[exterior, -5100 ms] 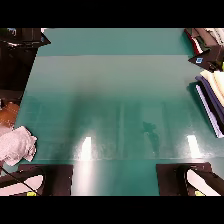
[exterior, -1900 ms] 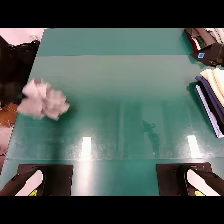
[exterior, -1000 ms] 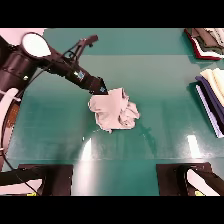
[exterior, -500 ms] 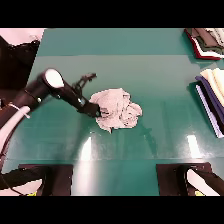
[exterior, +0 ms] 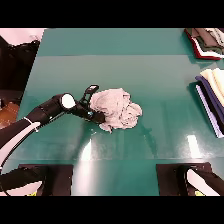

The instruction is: Fold the shirts.

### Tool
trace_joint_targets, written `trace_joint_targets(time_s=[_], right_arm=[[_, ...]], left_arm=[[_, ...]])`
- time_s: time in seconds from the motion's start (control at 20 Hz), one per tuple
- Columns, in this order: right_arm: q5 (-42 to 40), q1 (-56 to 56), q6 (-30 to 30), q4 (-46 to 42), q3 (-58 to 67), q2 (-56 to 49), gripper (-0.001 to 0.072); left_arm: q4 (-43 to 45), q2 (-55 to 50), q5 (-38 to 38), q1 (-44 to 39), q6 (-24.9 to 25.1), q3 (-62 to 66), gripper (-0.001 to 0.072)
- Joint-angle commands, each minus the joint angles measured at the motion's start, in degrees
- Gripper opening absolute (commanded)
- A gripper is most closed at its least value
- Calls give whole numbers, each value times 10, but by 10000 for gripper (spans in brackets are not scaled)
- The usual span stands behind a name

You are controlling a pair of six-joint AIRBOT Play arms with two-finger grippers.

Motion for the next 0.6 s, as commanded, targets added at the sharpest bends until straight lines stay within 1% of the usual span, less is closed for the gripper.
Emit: trace_joint_targets(time_s=[0.0,0.05,0.15,0.3,0.4,0.5,0.55], right_arm=[[15,0,0,0,0,-1,18],[23,0,0,0,0,-1,18],[57,0,0,0,0,-11,18],[132,10,0,0,-25,-41,18],[135,35,0,0,-80,-55,19],[129,74,-4,1,-154,-75,30],[122,94,-10,1,-188,-87,182]], left_arm=[[0,0,26,-2,-17,-4,25],[3,2,6,2,-16,5,24],[21,23,-59,21,-14,44,24],[94,103,-144,67,-14,133,24],[142,160,-176,97,-14,194,25],[174,207,-184,120,-14,235,25],[182,224,-184,127,-14,247,25]])
